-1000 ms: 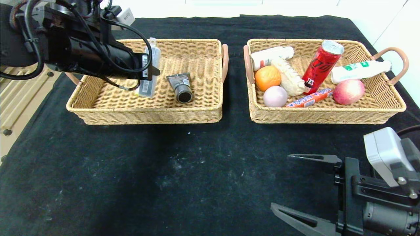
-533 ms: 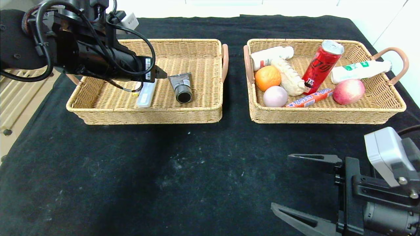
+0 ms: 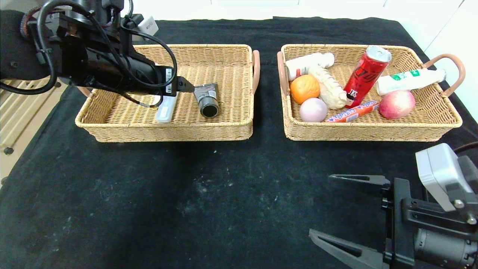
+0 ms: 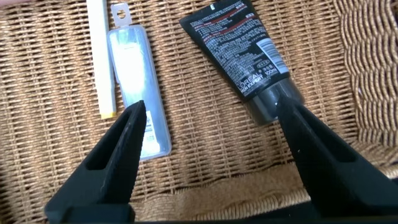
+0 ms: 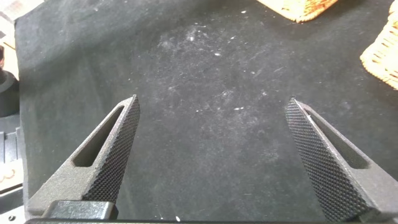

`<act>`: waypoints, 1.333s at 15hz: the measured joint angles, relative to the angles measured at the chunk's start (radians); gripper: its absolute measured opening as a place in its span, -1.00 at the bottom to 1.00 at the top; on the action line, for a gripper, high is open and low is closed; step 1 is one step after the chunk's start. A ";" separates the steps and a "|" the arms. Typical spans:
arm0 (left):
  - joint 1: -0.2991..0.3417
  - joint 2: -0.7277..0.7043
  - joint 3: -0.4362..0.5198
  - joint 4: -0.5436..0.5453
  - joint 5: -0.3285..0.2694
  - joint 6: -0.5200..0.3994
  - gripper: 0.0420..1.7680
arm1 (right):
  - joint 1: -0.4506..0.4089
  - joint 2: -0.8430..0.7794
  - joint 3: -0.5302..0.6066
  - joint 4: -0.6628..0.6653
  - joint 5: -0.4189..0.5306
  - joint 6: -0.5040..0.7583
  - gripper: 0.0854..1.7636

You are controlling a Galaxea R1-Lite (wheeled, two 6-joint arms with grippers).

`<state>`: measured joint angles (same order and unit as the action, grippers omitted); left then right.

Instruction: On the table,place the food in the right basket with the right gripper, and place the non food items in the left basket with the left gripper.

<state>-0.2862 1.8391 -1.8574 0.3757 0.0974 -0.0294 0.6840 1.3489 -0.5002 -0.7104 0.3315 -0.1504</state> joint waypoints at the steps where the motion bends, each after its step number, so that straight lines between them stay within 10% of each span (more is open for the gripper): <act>1: -0.001 -0.019 0.016 0.001 0.000 0.001 0.75 | -0.002 -0.001 -0.001 0.000 0.000 0.000 0.94; 12: 0.002 -0.525 0.561 -0.009 -0.004 0.013 0.89 | -0.201 -0.054 -0.046 0.041 0.001 0.008 0.94; 20: 0.006 -0.914 0.843 -0.005 0.006 0.020 0.92 | -0.465 -0.394 -0.150 0.700 -0.059 -0.022 0.94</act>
<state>-0.2804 0.9251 -1.0140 0.3709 0.1030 -0.0089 0.2194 0.9553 -0.6504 -0.0104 0.2726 -0.1726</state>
